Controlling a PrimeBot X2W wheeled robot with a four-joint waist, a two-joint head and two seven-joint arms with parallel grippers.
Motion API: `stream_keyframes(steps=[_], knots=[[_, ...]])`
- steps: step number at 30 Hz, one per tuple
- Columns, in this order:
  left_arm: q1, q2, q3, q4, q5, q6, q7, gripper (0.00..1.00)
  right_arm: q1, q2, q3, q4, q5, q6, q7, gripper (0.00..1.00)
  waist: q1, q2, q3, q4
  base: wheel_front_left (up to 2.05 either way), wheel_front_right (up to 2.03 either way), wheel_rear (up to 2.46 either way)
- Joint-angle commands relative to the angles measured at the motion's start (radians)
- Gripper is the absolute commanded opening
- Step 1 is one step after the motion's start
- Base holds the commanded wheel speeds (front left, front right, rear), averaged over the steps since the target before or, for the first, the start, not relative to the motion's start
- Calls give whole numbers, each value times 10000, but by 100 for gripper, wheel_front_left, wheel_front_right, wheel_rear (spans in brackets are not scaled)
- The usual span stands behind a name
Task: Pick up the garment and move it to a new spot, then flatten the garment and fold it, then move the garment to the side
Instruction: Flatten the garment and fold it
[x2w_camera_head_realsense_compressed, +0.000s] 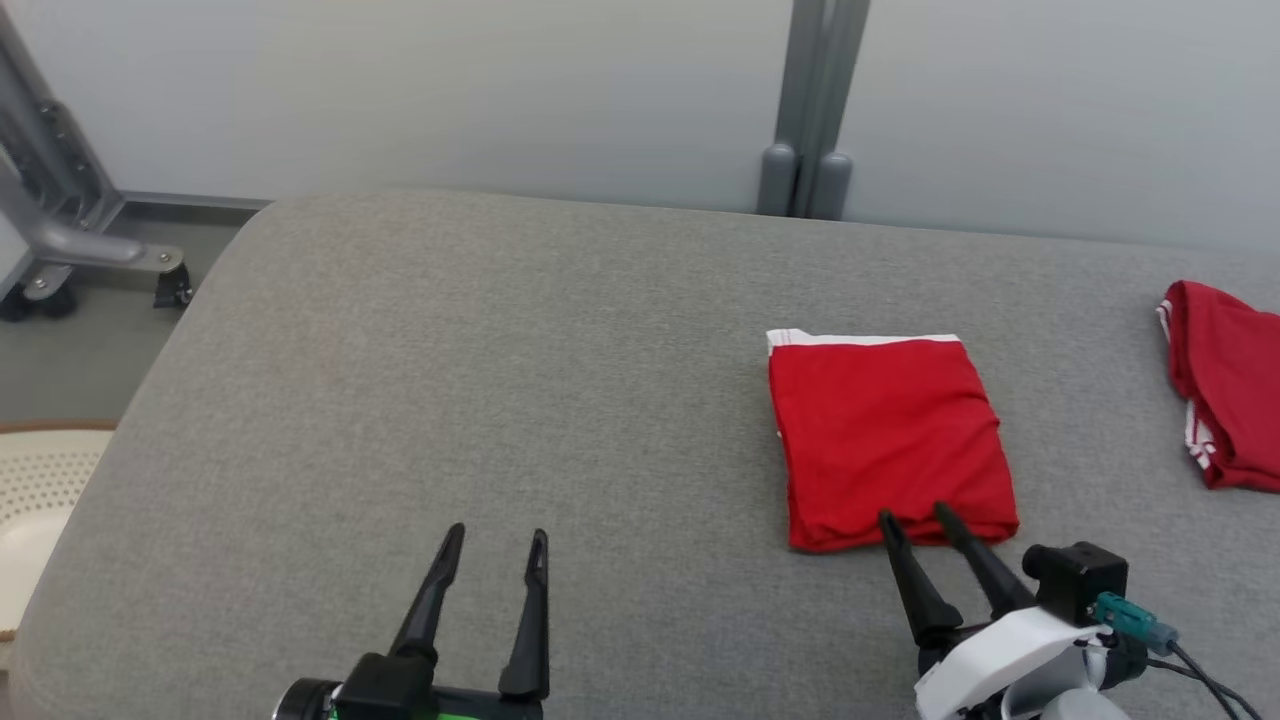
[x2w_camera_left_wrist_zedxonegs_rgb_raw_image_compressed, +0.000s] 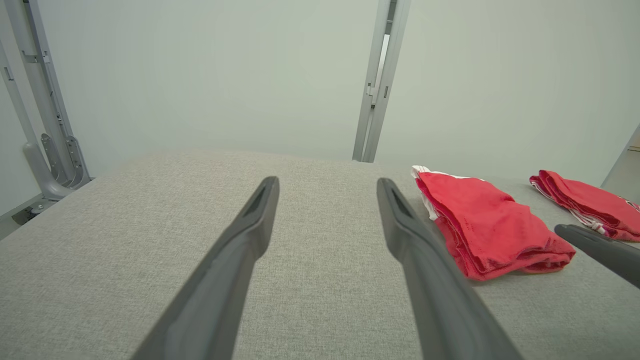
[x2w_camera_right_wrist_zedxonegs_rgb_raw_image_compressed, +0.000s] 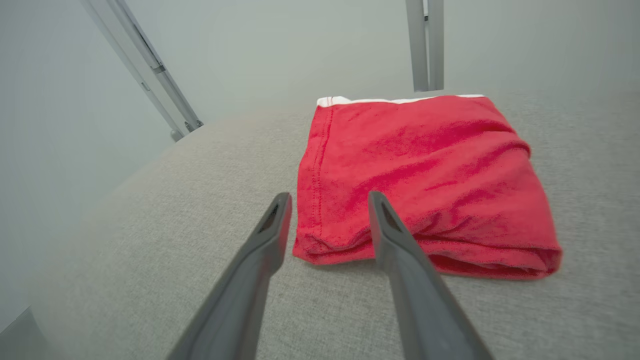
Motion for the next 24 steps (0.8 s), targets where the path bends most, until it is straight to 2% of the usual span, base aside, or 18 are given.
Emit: stream_keyframes(steps=[1,6,11,17,24], knots=[[196,24,265,36,1,74,-1,100,245,-46,-257,-381,-332,3,-24,100,0,0,-264,-840,0,0,0],[416,24,1128,51,-308,58,-1,100,651,-93,-1329,-1406,-1194,3,-26,100,0,0,-389,-1513,0,0,0],[833,23,1806,75,-331,-161,-1,100,1055,-69,-1741,-2084,-1603,3,-24,100,0,0,-588,-1994,0,0,0],[1283,24,2050,254,-299,-427,-1,100,1589,-57,-1881,-2352,-1881,3,-26,100,0,0,-921,-2335,0,0,0],[1553,23,2066,435,-173,-540,-1,100,2176,-4,-1940,-2343,-1839,3,-26,100,0,0,-1168,-2579,0,0,0]])
